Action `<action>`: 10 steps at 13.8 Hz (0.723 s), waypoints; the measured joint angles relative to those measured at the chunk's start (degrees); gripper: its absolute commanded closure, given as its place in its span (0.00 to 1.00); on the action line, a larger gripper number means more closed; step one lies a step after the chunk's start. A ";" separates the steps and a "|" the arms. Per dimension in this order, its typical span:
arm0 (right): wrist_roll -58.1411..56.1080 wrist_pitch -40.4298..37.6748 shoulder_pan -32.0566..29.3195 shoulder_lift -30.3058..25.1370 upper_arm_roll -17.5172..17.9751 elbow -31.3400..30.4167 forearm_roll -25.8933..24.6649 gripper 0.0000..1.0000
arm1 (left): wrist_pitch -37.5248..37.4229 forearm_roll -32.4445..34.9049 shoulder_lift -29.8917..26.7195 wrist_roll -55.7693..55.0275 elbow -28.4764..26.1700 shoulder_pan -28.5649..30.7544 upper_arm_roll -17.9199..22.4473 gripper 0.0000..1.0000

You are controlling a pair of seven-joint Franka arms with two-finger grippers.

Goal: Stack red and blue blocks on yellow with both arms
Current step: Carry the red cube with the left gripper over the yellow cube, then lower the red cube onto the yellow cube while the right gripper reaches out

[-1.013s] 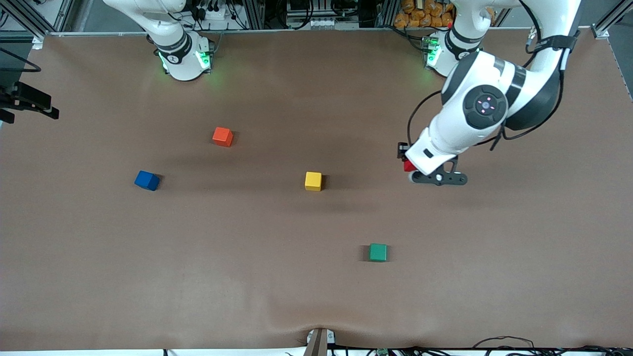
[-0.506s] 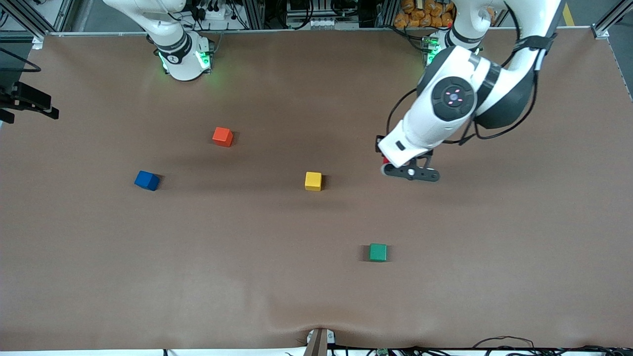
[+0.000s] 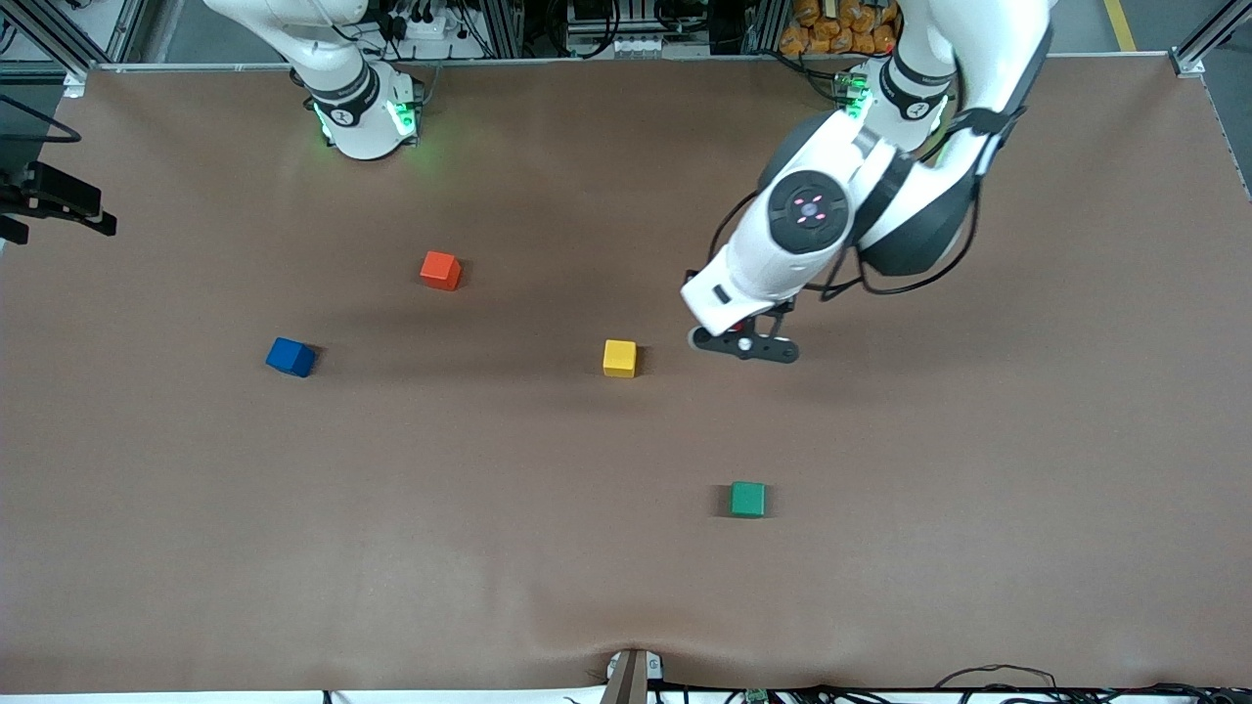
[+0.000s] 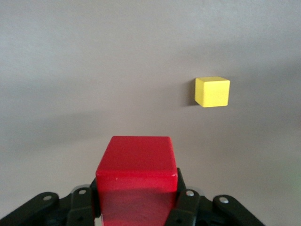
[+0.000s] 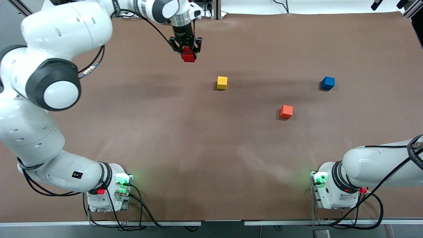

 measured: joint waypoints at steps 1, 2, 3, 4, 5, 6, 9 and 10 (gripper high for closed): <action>0.00 0.00 0.00 0.00 0.00 0.00 0.00 0.00 | 0.00 0.21 1.55 -1.32 0.99 -1.09 0.11 1.00; 0.00 0.00 0.00 0.02 0.00 0.00 0.00 0.00 | 0.00 0.59 3.08 -2.71 1.74 -2.10 0.13 1.00; 0.00 0.00 0.00 0.06 0.00 0.00 0.00 0.00 | 0.03 0.88 4.62 -4.25 2.40 -3.02 0.16 1.00; 0.00 0.00 0.00 0.12 0.00 0.00 0.00 0.00 | 0.10 1.10 6.13 -5.55 3.13 -3.96 0.22 1.00; 0.00 0.00 0.00 0.18 0.00 0.00 0.00 0.00 | 0.17 1.38 7.67 -6.93 4.16 -5.11 0.45 1.00; 0.00 0.00 0.00 0.21 0.00 0.00 0.00 0.00 | 0.21 1.58 9.15 -8.40 5.47 -6.59 1.21 1.00; 0.00 0.00 -0.01 0.27 0.00 0.00 0.00 0.00 | 0.26 1.70 12.88 -10.13 10.11 -13.09 6.57 1.00; 0.00 0.00 -0.01 0.39 0.00 0.00 0.00 0.00 | 0.29 1.70 13.68 -10.23 11.33 -15.70 9.08 1.00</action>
